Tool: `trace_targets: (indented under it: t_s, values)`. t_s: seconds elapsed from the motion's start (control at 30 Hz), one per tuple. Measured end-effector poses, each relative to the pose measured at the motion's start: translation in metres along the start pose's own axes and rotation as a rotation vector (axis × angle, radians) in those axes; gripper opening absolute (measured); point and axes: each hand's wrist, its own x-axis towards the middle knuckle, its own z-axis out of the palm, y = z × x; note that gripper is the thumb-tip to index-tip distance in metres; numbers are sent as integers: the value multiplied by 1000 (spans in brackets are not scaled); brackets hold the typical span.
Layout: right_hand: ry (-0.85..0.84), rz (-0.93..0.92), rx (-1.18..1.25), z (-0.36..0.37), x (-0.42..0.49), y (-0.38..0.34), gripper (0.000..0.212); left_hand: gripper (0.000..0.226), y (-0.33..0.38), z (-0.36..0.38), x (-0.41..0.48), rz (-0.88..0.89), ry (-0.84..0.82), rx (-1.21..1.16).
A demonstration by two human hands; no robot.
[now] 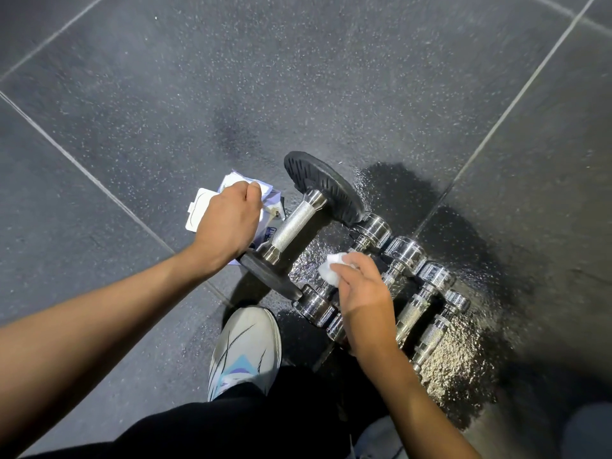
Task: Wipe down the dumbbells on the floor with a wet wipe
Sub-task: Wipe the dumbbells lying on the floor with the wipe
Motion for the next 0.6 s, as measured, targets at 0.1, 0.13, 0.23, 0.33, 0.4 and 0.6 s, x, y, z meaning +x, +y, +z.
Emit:
trace_targets:
  t_s: [0.1,0.13,0.23,0.33,0.4,0.6]
  values:
    - [-12,44,-164,-6,18,7,33,44,-1,1,1,-21,10,-7]
    - [-11,30,-199,-6,20,8,34,44,0,1,1,-22,10,-8]
    - [-58,-59,-246,-2,10,2,34,44,-1,1,2,-21,9,-14]
    - [-162,-199,-279,4,-6,2,46,44,-2,2,3,-28,9,-14]
    - [-235,-203,-338,-5,3,-2,52,44,-3,2,2,-22,10,-10]
    - [-81,-92,-397,-18,44,5,37,42,-1,1,0,7,5,8]
